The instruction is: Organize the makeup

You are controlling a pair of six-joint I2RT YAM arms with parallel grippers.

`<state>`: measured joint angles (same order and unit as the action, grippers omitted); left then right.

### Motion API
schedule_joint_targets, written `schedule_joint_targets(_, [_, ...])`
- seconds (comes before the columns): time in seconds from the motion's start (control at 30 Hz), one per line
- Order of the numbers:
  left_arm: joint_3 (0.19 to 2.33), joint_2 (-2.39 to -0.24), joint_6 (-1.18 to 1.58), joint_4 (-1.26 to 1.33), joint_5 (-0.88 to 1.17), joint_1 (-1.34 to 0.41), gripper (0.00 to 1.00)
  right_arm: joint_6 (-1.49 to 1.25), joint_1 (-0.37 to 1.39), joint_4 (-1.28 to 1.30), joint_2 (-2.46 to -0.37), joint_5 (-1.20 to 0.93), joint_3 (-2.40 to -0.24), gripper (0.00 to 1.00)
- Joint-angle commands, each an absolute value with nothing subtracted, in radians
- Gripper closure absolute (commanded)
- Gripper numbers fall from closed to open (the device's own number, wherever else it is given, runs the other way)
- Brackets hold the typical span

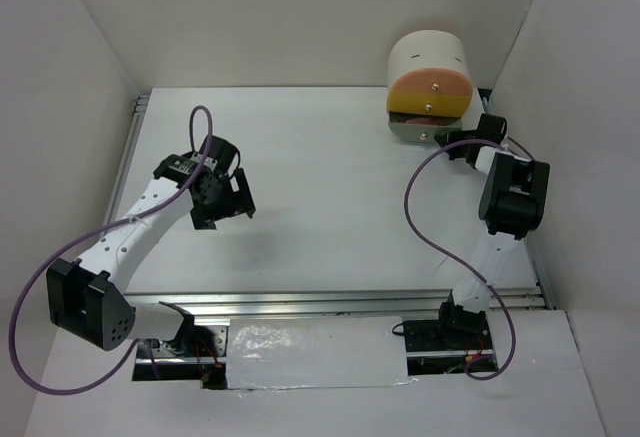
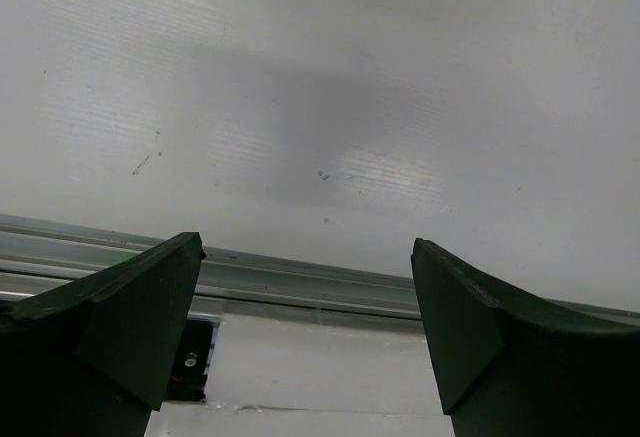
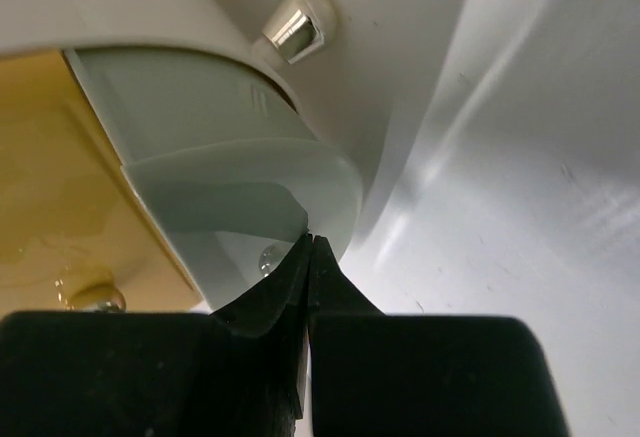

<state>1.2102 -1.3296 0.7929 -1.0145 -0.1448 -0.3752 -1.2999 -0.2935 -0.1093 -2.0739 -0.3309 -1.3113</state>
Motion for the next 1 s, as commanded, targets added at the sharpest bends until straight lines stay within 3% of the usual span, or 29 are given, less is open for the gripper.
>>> schedule_joint_targets(0.0, [1.25,-1.342,0.81,-1.034,-0.163,-0.371,0.01,-1.313,-0.302,-0.11,-2.112,-0.344,-1.388,1.0])
schedule_joint_targets(0.77, [1.339,-1.471,0.813,-1.042,-0.156,-0.371,0.01,-1.324,-0.342,-0.018,-2.313,-0.362,-1.701,1.0])
schedule_joint_targets(0.97, [1.385,-1.516,0.808,-1.045,-0.16,-0.371,0.01,-1.347,-0.344,-0.046,-2.321,-0.368,-1.694,1.0])
